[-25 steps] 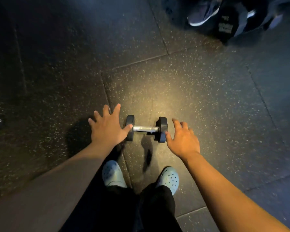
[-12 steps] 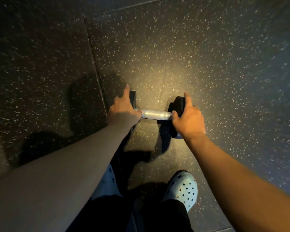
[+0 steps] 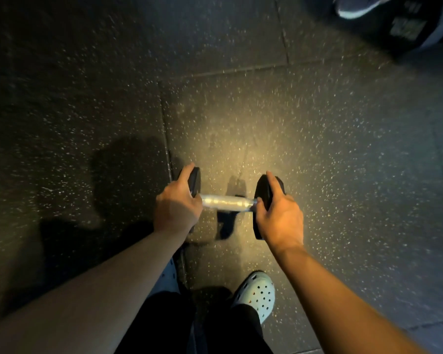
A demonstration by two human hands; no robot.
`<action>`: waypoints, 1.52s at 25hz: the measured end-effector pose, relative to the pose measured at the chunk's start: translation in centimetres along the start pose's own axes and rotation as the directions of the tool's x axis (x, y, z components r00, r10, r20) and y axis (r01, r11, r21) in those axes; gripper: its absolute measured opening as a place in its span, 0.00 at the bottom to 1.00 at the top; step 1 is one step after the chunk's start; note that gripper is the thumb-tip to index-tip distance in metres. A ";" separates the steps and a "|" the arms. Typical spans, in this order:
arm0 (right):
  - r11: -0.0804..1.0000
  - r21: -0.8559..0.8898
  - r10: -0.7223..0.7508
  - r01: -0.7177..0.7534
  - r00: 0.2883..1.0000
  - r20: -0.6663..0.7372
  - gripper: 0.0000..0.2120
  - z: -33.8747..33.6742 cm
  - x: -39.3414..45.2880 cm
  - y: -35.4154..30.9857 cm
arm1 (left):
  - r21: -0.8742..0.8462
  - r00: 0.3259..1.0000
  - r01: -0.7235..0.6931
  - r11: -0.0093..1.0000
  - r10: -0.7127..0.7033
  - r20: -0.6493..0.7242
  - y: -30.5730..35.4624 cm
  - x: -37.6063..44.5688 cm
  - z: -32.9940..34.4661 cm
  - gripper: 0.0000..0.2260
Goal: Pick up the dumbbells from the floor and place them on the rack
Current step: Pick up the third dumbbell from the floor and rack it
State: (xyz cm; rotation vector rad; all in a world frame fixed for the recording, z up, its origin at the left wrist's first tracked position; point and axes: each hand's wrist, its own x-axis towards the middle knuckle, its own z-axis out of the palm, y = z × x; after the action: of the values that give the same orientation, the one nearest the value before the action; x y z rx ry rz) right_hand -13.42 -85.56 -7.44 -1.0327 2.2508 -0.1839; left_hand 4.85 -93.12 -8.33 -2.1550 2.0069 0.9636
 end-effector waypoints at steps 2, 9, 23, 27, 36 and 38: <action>1.000 0.010 -0.026 0.027 0.999 -0.039 0.31 -4.5 -3.2 -3.1 | -0.023 1.000 0.008 1.000 -0.008 -0.016 1.5 -2.5 -5.5 0.33; 0.968 0.017 -0.243 0.250 0.953 -0.181 0.30 -24.5 -19.0 -16.0 | -0.146 0.975 0.069 0.987 -0.098 -0.200 8.5 -17.5 -29.7 0.32; 0.663 -0.158 -0.748 0.732 0.641 -0.172 0.35 -37.1 -38.2 -28.3 | -0.409 0.732 0.176 0.896 -0.396 -0.554 6.3 -40.9 -47.6 0.32; 0.527 -0.194 -0.850 0.827 0.515 -0.112 0.35 -34.5 -44.3 -32.6 | -0.477 0.643 0.246 0.844 -0.510 -0.572 0.6 -46.8 -50.1 0.32; 0.104 -0.163 -0.994 0.981 0.106 0.003 0.35 -21.2 -68.8 -41.5 | -0.634 0.307 0.333 0.698 -0.716 -0.627 -20.1 -68.5 -54.1 0.32; 0.011 -0.113 -1.000 0.994 0.014 0.020 0.34 -17.8 -75.7 -42.8 | -0.659 0.222 0.344 0.669 -0.740 -0.635 -25.1 -74.5 -54.8 0.32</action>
State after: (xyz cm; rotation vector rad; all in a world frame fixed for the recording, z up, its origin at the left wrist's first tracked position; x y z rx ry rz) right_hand 39.14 -62.56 60.27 -2.5928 1.0062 -0.7216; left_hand 52.34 -46.72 60.82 -3.7498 0.7829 -0.0089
